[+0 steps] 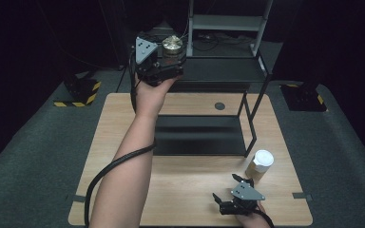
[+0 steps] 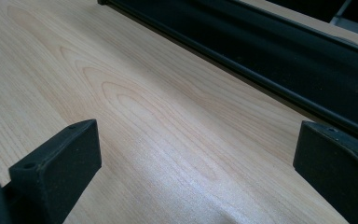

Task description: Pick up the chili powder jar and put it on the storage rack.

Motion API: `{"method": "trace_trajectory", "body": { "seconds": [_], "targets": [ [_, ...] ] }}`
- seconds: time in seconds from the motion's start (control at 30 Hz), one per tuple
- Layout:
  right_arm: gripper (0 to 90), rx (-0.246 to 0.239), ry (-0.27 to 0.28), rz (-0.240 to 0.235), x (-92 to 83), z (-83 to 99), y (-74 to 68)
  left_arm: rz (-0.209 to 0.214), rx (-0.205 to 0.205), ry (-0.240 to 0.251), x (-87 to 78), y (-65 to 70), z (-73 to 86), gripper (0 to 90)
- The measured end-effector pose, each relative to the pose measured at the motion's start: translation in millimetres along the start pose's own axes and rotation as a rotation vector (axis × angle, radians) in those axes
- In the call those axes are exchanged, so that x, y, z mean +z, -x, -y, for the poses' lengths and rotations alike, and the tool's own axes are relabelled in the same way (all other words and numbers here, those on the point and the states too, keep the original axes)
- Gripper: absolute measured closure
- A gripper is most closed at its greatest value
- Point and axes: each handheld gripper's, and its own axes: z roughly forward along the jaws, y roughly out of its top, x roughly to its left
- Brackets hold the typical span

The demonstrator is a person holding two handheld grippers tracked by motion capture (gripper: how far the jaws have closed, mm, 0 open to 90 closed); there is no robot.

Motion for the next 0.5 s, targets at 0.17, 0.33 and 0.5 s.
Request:
{"method": "trace_trajectory", "body": {
  "seconds": [0.17,0.33,0.5],
  "targets": [
    [0.0,-0.003,-0.003,0.0,0.1,-0.5,-0.4,-0.014,0.022,-0.006,-12.9,3.0,-2.2,0.3],
    [0.0,-0.006,-0.001,-0.003,-0.1,-0.1,-0.2,-0.001,0.046,0.001,-27.2,3.1,-0.9,0.3],
    [0.0,-0.012,-0.004,-0.003,0.2,-0.7,-0.9,-0.013,0.053,0.005,-40.1,8.1,2.8,0.3]
  ]
}}
